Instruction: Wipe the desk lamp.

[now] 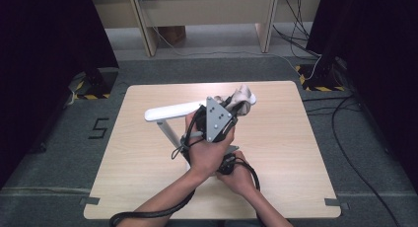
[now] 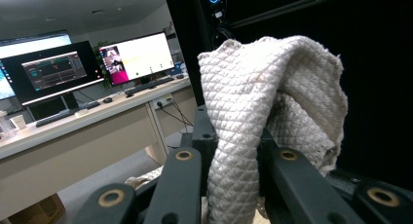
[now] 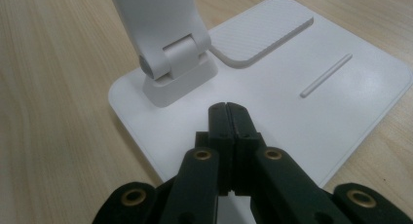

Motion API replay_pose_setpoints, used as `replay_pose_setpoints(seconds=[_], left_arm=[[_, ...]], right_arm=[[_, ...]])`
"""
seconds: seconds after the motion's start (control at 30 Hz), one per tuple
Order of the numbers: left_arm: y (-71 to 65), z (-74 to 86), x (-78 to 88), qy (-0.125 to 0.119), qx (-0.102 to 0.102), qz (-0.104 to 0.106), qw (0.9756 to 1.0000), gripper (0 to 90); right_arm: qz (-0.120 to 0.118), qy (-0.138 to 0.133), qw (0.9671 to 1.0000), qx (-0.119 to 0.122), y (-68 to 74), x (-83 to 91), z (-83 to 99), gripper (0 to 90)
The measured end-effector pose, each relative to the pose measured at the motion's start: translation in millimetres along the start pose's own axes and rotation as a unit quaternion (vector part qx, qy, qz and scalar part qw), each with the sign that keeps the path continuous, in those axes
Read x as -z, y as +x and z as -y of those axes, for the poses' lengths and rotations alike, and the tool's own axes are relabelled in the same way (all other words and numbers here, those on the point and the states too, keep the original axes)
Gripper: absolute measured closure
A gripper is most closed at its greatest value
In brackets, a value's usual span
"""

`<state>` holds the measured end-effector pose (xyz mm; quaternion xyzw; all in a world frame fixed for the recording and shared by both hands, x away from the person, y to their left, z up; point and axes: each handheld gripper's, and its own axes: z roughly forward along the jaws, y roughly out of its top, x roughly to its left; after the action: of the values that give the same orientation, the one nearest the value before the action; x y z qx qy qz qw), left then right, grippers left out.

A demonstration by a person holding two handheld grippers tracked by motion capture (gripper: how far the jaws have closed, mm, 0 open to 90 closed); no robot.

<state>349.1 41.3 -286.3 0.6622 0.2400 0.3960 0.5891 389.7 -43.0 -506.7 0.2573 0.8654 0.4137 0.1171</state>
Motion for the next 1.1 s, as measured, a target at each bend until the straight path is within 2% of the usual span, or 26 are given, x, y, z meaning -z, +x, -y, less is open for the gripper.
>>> replay_pose_setpoints(seconds=[0.67,0.93,1.1], left_arm=[[-11.2,-5.9,-14.4,0.009,-0.012,0.014,0.9998,79.5],[-13.4,-7.9,-17.5,0.010,-0.015,0.018,0.9997,79.4],[-15.1,-8.3,-18.9,0.009,-0.012,0.019,0.9997,79.3]], right_arm=[[-0.002,0.001,1.0000,-0.007,0.2,0.3,0.0,90.0],[-0.002,0.001,1.0000,-0.002,-0.5,0.0,-0.3,90.0],[-0.002,0.002,1.0000,-0.007,0.2,0.2,-0.1,90.0]])
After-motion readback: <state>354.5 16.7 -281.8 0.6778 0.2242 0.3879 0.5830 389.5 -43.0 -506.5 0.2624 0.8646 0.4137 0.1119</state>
